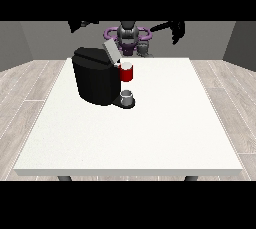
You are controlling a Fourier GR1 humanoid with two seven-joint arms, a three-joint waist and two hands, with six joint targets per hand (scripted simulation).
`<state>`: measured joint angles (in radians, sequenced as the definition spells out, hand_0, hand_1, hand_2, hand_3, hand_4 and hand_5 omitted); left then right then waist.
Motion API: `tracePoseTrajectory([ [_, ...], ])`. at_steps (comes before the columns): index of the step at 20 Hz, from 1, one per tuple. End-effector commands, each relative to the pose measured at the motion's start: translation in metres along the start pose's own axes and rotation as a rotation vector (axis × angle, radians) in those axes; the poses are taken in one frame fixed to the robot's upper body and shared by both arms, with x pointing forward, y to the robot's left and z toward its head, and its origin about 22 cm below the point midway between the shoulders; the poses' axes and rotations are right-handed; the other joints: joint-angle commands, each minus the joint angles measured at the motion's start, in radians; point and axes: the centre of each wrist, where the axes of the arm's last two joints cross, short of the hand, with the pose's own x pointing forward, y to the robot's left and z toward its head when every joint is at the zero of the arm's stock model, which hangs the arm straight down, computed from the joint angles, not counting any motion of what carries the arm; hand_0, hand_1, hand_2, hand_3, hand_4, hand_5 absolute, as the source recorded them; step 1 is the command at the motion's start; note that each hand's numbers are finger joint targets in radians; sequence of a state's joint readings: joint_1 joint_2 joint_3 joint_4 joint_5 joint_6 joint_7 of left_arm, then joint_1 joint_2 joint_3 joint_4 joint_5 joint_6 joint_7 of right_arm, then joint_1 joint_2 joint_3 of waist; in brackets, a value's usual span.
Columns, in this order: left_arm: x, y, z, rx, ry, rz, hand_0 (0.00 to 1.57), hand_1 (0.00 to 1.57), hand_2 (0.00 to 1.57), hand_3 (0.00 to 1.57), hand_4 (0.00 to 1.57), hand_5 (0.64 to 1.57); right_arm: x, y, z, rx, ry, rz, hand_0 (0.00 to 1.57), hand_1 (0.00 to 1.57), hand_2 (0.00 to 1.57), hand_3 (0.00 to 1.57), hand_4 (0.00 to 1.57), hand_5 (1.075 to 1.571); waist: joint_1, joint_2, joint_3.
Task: Insert the coffee pod into the coffee machine and close the lid
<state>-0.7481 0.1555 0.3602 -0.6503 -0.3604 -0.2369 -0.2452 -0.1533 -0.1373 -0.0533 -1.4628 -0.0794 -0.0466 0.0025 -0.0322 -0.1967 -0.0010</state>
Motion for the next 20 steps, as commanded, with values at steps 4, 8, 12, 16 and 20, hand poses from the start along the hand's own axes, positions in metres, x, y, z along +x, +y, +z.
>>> tracePoseTrajectory([
  [4, -0.026, -0.017, 0.018, -0.025, 0.029, 0.162, 0.00, 0.00, 0.00, 0.00, 0.00, 1.571, 0.018, -0.004, -0.011, 0.066, -0.052, 0.007, 0.00, 0.00, 0.00, 0.00, 0.00, 1.571, 0.101, -0.002, 0.0012],
  [8, -0.041, -0.044, 0.030, -0.048, -0.014, 0.231, 0.00, 0.00, 0.00, 0.00, 0.00, 1.571, 0.047, 0.012, -0.032, 0.100, -0.036, 0.075, 0.00, 0.00, 0.00, 0.00, 0.00, 1.571, 0.159, -0.003, 0.0006],
  [12, -0.038, -0.039, 0.037, -0.052, 0.014, 0.278, 0.00, 0.00, 0.00, 0.00, 0.14, 1.571, 0.031, 0.026, -0.027, 0.098, -0.033, 0.112, 0.00, 0.00, 0.00, 0.00, 0.22, 1.571, 0.194, -0.010, 0.0010],
  [16, -0.028, -0.050, 0.045, -0.008, -0.020, 0.271, 0.00, 0.00, 0.00, 0.00, 0.00, 1.571, 0.007, 0.015, -0.021, 0.156, -0.042, 0.093, 0.00, 0.00, 0.00, 0.00, 0.12, 1.571, 0.176, 0.022, 0.0014],
  [20, -0.045, -0.047, 0.075, -0.027, -0.026, 0.287, 0.00, 0.00, 0.00, 0.00, 0.11, 1.571, 0.025, -0.010, -0.038, 0.128, 0.002, 0.050, 0.00, 0.00, 0.00, 0.00, 0.00, 1.571, 0.198, 0.021, 0.0012],
])
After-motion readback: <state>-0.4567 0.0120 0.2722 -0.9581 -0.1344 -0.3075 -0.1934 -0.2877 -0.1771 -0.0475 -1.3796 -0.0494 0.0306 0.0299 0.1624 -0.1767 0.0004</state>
